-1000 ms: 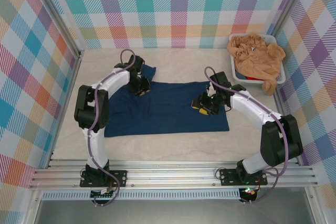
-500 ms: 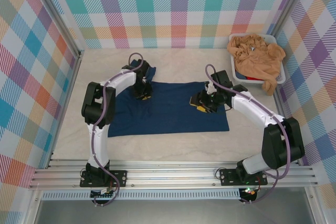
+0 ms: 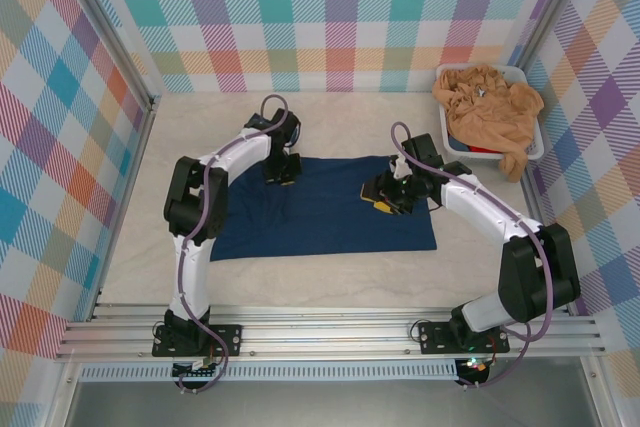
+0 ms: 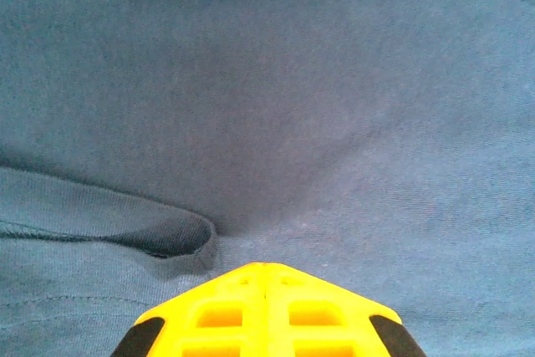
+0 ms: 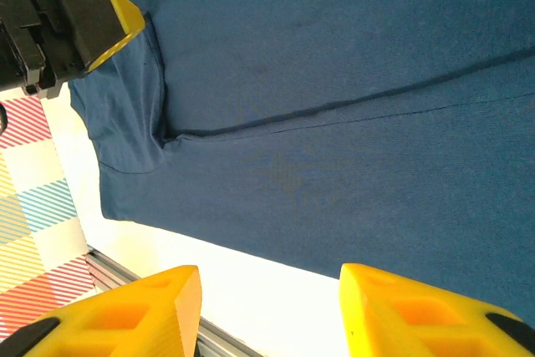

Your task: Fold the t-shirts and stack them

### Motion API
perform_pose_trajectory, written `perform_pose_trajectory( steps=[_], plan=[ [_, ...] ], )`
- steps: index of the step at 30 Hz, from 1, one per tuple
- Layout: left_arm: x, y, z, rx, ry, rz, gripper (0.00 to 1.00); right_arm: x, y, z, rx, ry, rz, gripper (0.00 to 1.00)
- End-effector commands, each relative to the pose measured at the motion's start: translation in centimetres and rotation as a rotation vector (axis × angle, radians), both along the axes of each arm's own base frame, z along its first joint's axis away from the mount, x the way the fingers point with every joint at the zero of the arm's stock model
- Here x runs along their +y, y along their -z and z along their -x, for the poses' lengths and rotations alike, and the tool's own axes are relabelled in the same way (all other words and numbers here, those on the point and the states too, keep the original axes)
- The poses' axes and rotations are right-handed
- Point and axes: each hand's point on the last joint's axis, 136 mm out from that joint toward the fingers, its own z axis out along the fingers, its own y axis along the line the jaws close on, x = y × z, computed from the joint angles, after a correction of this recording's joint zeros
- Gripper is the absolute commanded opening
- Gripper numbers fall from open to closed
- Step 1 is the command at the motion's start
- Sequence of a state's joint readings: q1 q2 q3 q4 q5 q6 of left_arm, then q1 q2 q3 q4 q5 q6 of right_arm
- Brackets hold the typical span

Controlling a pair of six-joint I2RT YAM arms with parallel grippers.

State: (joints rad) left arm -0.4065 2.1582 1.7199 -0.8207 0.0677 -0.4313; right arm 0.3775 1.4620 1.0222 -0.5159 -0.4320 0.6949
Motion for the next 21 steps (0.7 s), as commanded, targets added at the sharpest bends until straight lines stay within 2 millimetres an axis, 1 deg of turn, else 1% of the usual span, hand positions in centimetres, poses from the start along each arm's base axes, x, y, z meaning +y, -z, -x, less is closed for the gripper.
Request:
perform_pose_trajectory(
  steps=[1,2,3,4,5,8,10,13,15,17,21],
  plan=[
    [1.1,-1.3,0.3,-0.025,0.017,-0.096,0.1,0.4,-0.3,0.3,-0.014,-0.025,-0.018,0.47],
    [1.7,-2.0,0.2,-0.051,0.005,-0.119,0.21,0.3,-0.3,0.4,-0.014,-0.024,-0.017,0.47],
    [2.2,-2.5,0.1,-0.067,0.0,-0.134,0.28,0.3,-0.2,0.3,-0.014,-0.025,-0.017,0.47],
    [2.3,-2.5,0.2,-0.069,0.004,-0.135,0.31,0.3,-0.1,0.4,-0.011,-0.024,-0.017,0.47],
    [2.4,-2.3,0.3,-0.053,0.003,-0.125,0.33,0.3,0.0,0.4,-0.008,-0.023,-0.018,0.47],
    [3.1,-0.8,0.5,-0.004,-0.01,-0.113,0.32,0.4,-0.1,0.4,-0.011,-0.025,-0.022,0.47],
    [3.3,-0.4,0.4,0.003,-0.018,-0.099,0.32,0.7,-0.6,0.2,-0.026,-0.036,-0.043,0.47],
    [2.9,0.2,0.0,0.012,-0.016,-0.07,0.31,1.4,-1.8,-0.1,-0.071,-0.055,-0.087,0.48],
    [2.6,0.6,-0.1,0.026,-0.01,-0.07,0.28,1.6,-2.4,-0.2,-0.089,-0.061,-0.106,0.48],
    [2.9,0.9,-0.1,0.035,-0.011,-0.086,0.25,1.6,-2.5,-0.3,-0.088,-0.061,-0.107,0.48],
    [3.0,0.7,0.1,0.032,-0.007,-0.101,0.24,1.6,-2.2,-0.2,-0.078,-0.058,-0.105,0.48]
  ],
)
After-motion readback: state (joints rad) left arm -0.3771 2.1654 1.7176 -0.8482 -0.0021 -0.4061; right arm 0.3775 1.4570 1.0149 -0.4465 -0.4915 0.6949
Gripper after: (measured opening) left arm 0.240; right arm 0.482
